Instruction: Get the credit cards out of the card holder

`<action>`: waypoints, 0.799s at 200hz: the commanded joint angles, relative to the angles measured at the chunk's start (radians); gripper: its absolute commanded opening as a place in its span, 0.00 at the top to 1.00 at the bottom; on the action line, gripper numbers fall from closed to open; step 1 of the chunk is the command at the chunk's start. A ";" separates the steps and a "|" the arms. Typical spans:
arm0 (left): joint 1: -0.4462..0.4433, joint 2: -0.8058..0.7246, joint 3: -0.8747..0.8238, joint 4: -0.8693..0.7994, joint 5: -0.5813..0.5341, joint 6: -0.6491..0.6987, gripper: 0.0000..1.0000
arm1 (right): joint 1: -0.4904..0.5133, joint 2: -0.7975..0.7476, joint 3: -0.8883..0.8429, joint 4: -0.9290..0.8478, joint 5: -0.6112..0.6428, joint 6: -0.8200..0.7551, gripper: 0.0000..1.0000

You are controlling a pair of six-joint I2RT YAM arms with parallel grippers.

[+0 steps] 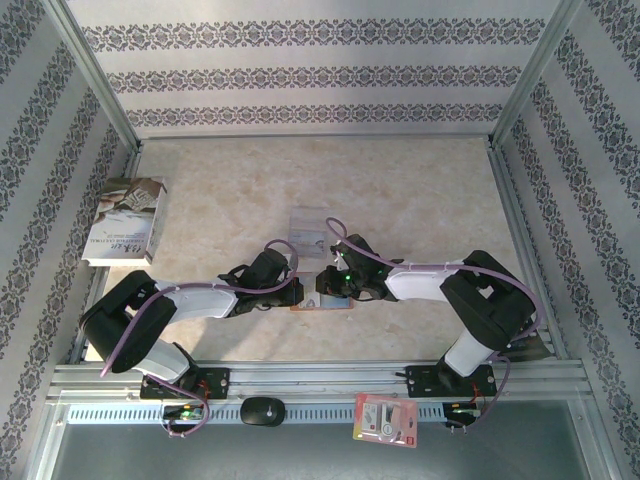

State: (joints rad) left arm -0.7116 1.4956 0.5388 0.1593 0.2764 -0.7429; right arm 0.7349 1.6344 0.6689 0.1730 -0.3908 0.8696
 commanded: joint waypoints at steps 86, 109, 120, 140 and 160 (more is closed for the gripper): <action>0.013 0.029 -0.022 -0.018 0.007 -0.009 0.94 | -0.006 0.030 0.008 -0.004 -0.006 0.007 0.82; 0.015 0.030 -0.024 -0.014 0.010 -0.010 0.94 | -0.007 0.033 0.008 0.012 -0.019 0.014 0.84; 0.016 0.031 -0.022 -0.013 0.011 -0.010 0.94 | -0.007 0.031 0.006 0.018 -0.022 0.017 0.87; 0.017 0.035 -0.024 -0.010 0.013 -0.009 0.95 | -0.010 0.028 -0.007 0.041 -0.032 0.028 0.89; 0.018 0.038 -0.025 -0.006 0.016 -0.010 0.95 | -0.012 0.027 -0.020 0.066 -0.039 0.040 0.94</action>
State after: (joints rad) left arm -0.7048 1.5005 0.5388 0.1650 0.2874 -0.7429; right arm 0.7280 1.6512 0.6651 0.1818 -0.3981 0.8883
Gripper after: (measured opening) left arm 0.057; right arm 0.094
